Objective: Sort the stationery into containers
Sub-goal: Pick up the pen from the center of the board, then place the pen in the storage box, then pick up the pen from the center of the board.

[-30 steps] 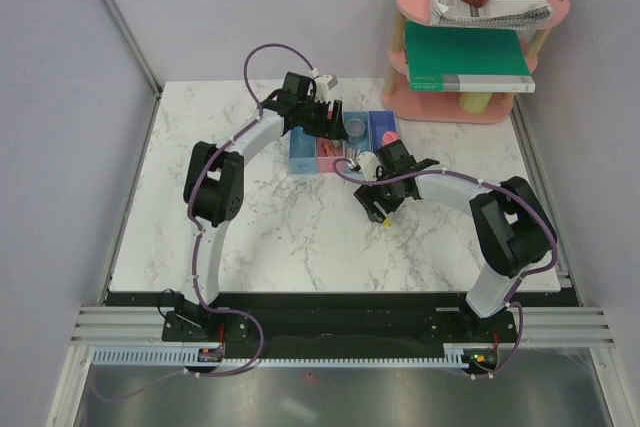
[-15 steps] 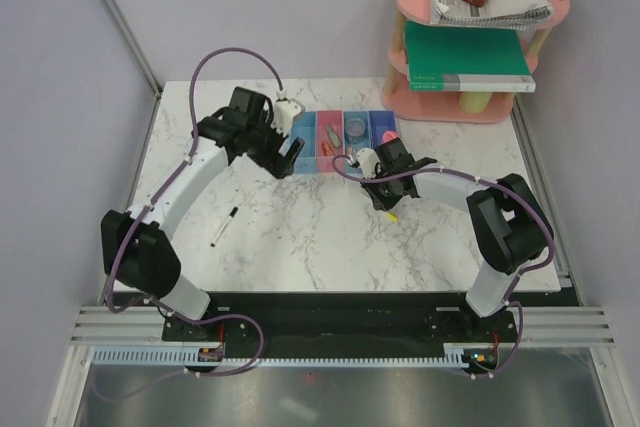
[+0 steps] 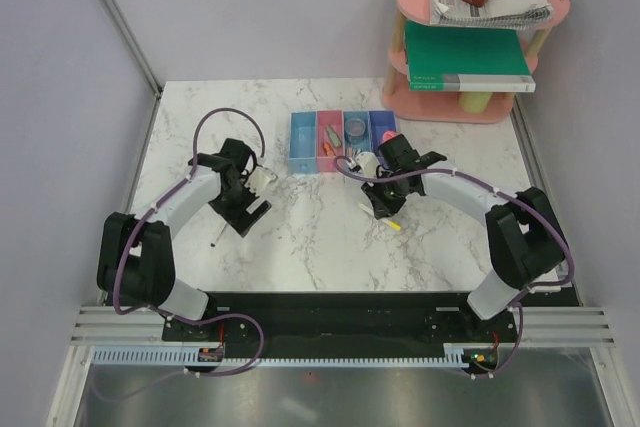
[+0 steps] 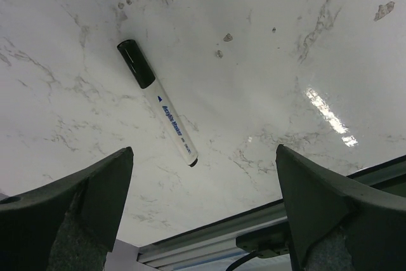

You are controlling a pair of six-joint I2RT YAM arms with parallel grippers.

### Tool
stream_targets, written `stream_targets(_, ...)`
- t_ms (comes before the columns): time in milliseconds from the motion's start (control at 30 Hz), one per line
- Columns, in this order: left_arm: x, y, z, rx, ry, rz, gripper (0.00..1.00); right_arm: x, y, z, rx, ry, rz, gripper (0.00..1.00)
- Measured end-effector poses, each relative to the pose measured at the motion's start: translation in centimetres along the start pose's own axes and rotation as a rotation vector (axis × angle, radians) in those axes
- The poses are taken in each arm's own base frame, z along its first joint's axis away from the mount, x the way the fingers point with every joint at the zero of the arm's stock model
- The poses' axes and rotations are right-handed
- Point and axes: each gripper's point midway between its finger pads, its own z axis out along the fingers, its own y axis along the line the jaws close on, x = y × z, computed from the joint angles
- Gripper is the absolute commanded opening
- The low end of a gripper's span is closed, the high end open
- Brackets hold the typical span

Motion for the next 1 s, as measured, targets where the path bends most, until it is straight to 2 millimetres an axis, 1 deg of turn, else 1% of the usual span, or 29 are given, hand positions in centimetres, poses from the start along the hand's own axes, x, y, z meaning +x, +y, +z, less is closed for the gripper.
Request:
stream_targets(67, 0.0, 0.3, -0.2, -0.012, -0.005, -0.001, 1.00, -1.1, 0.8, -1.1, -0.040, -0.024, -0.015, 0.18)
stream_targets(167, 0.3, 0.7, -0.2, -0.030, -0.001, -0.002, 1.00, -3.6, 1.7, -3.1, -0.088, -0.089, -0.051, 0.19)
stream_targets(333, 1.8, 1.4, 1.0, -0.040, 0.038, -0.025, 0.99, -7.9, 2.9, -7.6, -0.115, -0.228, -0.128, 0.21)
stream_targets(433, 2.7, 2.0, 2.0, -0.037, 0.069, -0.053, 0.96, -10.5, 3.1, -10.1, -0.104, -0.307, -0.171, 0.22)
stream_targets(467, 2.9, 2.2, 2.2, -0.034, 0.078, -0.061, 0.90, -11.3, 3.1, -10.8, -0.099, -0.332, -0.183, 0.22)
stream_targets(533, 3.1, 2.5, 2.7, -0.033, 0.086, -0.073, 0.85, -12.8, 3.1, -12.2, -0.087, -0.375, -0.207, 0.22)
stream_targets(567, 3.2, 2.6, 3.0, -0.032, 0.090, -0.078, 0.76, -13.5, 3.0, -12.9, -0.080, -0.395, -0.216, 0.22)
stream_targets(633, 3.4, 2.7, 3.6, -0.023, 0.105, -0.083, 0.66, -14.8, 3.0, -14.0, -0.067, -0.432, -0.231, 0.22)
stream_targets(667, 3.4, 2.7, 3.9, -0.018, 0.113, -0.082, 0.54, -15.4, 2.9, -14.5, -0.061, -0.451, -0.236, 0.22)
stream_targets(700, 3.5, 2.7, 4.3, -0.013, 0.122, -0.081, 0.49, -16.1, 2.9, -15.0, -0.052, -0.477, -0.240, 0.22)
stream_targets(733, 3.7, 2.6, 4.6, 0.000, 0.133, -0.084, 0.47, -16.7, 2.9, -15.4, -0.047, -0.497, -0.241, 0.22)
stream_targets(833, 3.7, 2.1, 4.7, 0.038, 0.147, -0.084, 0.32, -18.3, 2.6, -16.0, -0.035, -0.548, -0.237, 0.22)
stream_targets(867, 3.7, 2.1, 4.8, 0.041, 0.150, -0.085, 0.21, -18.8, 2.4, -15.9, -0.033, -0.562, -0.232, 0.22)
stream_targets(967, 3.7, 2.3, 4.8, 0.043, 0.160, -0.088, 0.02, -20.3, 1.7, -14.8, -0.033, -0.590, -0.203, 0.22)
stream_targets(1000, 3.7, 2.3, 4.8, 0.044, 0.162, -0.091, 0.02, -20.9, 1.4, -14.1, -0.034, -0.597, -0.189, 0.22)
